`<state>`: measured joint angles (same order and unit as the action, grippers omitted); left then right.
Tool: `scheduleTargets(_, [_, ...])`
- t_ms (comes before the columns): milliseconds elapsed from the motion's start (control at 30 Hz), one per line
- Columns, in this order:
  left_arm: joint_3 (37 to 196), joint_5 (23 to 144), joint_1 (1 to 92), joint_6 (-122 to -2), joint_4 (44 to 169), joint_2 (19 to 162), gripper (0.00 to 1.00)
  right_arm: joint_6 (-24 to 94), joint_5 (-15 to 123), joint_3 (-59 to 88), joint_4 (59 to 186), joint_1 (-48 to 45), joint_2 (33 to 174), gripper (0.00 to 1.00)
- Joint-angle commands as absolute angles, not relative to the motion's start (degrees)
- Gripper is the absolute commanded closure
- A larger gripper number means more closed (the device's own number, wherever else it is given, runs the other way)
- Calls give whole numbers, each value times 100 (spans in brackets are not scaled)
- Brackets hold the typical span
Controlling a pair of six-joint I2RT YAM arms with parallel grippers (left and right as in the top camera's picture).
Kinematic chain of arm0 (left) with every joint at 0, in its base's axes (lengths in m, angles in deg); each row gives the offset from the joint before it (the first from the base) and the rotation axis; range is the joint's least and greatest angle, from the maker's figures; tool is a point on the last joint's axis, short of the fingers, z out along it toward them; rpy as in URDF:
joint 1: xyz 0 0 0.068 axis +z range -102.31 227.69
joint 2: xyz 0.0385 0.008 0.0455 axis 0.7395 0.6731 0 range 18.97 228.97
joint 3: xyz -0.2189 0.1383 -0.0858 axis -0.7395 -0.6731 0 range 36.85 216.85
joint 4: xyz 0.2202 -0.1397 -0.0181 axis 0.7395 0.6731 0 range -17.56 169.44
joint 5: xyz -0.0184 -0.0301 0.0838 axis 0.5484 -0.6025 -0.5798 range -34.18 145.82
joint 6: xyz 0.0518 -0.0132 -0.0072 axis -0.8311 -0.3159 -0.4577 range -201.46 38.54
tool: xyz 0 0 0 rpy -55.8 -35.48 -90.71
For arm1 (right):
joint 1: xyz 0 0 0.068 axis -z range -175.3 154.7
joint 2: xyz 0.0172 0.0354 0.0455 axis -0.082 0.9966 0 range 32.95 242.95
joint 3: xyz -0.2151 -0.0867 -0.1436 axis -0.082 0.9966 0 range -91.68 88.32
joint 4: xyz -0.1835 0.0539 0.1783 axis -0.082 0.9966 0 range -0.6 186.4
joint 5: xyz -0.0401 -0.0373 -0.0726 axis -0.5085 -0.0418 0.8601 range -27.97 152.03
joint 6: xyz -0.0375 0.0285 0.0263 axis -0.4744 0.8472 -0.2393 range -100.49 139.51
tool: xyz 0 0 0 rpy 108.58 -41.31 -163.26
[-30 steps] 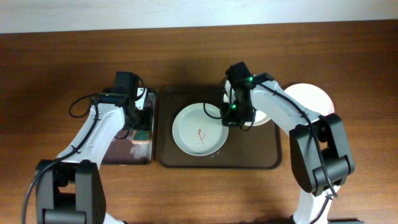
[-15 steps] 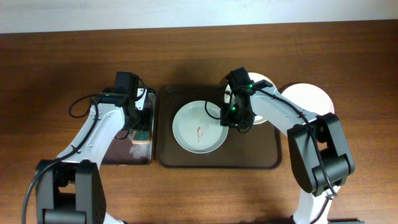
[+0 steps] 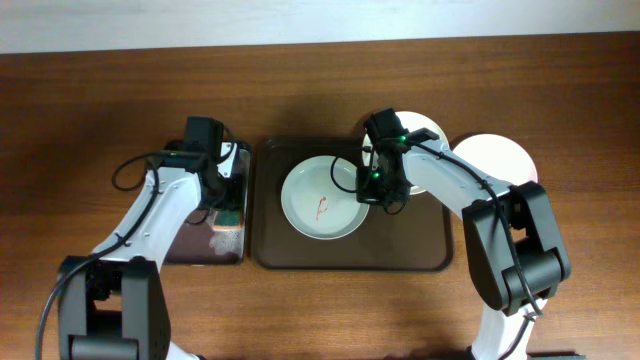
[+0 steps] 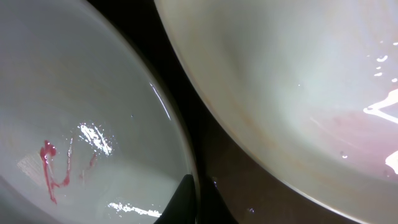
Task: Clean dirty plates on tray and stack at the side
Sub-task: 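Pick the sponge out of the soapy tray with the left gripper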
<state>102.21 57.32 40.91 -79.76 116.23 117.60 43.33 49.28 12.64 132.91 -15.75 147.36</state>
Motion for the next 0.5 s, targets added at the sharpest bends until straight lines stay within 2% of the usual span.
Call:
scheduleTargets(0, [9979, 5802, 4056, -7974, 11505, 11819, 48, 4335, 4958, 1293, 13341, -1596, 14679, 96])
scheduleTargets(100, [9760, 5799, 4058, -7976, 11260, 11882, 50, 4333, 4958, 1293, 13356, -1596, 14679, 96])
scheduleTargets(233, [9412, 5795, 4058, -7976, 10841, 11965, 58, 4333, 4958, 1293, 13356, -1596, 14679, 96])
scheduleTargets(300, [9303, 5789, 4058, -7976, 10688, 11970, 77, 4333, 4958, 1293, 13356, -1596, 14679, 96])
scheduleTargets(333, [9303, 5754, 4058, -7976, 10624, 11970, 97, 4333, 4958, 1293, 13356, -1596, 14679, 96])
scheduleTargets(367, [9303, 5756, 4058, -7976, 10554, 11967, 100, 4333, 4958, 1293, 13356, -1596, 14679, 96])
scheduleTargets(467, [9467, 5760, 4062, -7974, 10592, 11928, 100, 4331, 4958, 1293, 13359, -1596, 14679, 96])
